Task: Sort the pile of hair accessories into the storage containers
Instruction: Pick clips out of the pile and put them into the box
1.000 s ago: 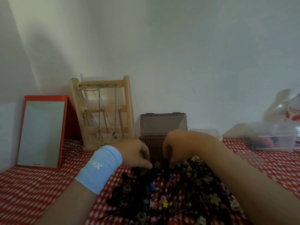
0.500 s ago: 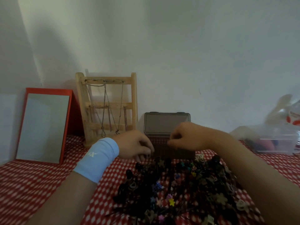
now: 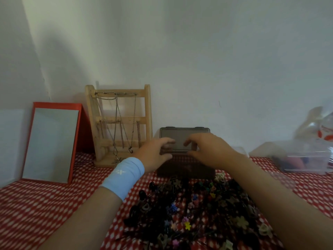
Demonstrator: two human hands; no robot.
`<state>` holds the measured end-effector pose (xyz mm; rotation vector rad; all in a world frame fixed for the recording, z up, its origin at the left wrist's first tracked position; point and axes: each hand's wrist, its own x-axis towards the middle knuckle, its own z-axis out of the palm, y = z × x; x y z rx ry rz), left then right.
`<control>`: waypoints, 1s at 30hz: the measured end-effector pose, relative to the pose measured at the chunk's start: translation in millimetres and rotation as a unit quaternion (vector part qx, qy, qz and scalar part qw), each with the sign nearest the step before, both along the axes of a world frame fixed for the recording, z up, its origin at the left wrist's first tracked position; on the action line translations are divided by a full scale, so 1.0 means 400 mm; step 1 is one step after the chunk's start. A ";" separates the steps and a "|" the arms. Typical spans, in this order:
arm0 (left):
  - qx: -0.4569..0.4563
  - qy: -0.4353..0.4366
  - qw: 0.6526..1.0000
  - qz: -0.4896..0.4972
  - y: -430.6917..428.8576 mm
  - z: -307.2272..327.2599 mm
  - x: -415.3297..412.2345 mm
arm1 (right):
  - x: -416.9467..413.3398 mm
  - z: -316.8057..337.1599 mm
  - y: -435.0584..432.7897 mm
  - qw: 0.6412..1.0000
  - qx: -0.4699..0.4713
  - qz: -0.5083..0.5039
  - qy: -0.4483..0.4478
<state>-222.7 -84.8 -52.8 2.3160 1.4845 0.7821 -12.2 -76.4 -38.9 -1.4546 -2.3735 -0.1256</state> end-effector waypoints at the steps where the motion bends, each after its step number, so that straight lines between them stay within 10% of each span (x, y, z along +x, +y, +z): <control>1: 0.017 0.017 1.000 0.003 -0.002 0.000 -0.001 | -0.005 0.007 -0.006 1.000 -0.002 0.018 0.004; 15: -0.096 0.225 0.969 -0.023 -0.056 -0.054 -0.026 | -0.092 -0.040 -0.059 0.972 -0.098 0.136 -0.163; 30: -0.112 0.073 0.990 -0.034 -0.072 -0.004 -0.059 | -0.077 -0.051 -0.041 0.969 -0.134 0.147 -0.145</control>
